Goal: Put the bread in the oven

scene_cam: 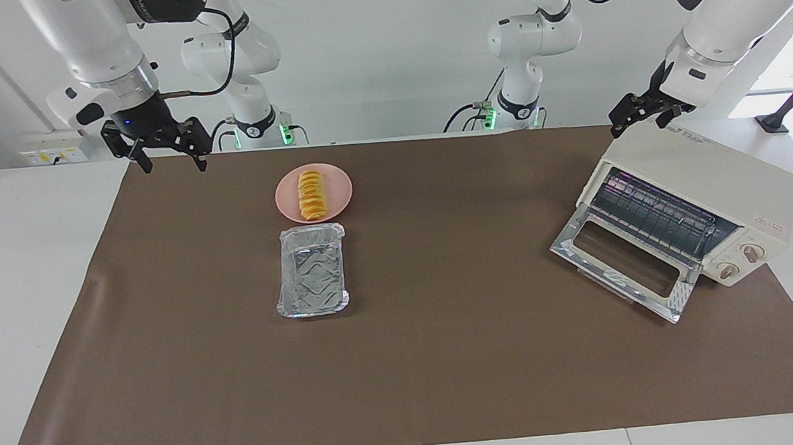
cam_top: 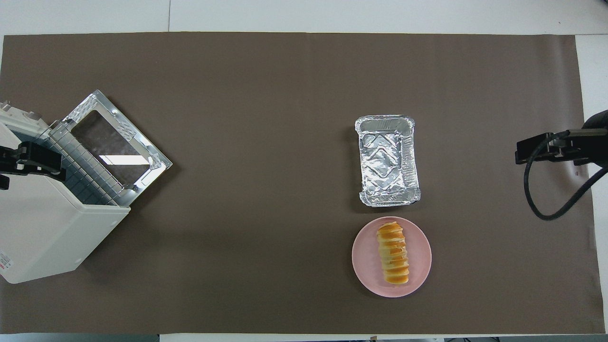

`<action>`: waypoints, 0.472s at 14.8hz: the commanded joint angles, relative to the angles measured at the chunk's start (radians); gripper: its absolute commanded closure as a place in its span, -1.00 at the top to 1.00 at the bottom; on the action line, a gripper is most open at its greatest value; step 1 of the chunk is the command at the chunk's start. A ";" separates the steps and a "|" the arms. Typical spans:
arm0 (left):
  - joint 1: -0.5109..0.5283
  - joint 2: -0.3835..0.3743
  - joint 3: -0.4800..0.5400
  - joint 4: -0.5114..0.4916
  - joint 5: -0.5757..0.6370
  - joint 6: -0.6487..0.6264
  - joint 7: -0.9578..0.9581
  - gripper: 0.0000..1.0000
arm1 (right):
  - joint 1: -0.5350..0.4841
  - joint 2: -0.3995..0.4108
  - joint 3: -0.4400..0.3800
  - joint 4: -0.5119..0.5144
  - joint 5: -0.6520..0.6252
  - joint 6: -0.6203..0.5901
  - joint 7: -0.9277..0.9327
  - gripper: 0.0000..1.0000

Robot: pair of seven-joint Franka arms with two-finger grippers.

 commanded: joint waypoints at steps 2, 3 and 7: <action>0.006 -0.009 -0.002 0.003 -0.006 -0.004 0.002 1.00 | -0.014 -0.012 0.011 -0.018 -0.010 -0.009 -0.016 1.00; 0.006 -0.007 -0.002 0.003 -0.006 -0.004 0.002 1.00 | -0.013 -0.014 0.013 -0.019 -0.010 -0.009 -0.016 1.00; 0.006 -0.007 -0.002 0.003 -0.006 -0.004 0.002 1.00 | -0.002 -0.083 0.017 -0.160 0.083 0.011 0.024 1.00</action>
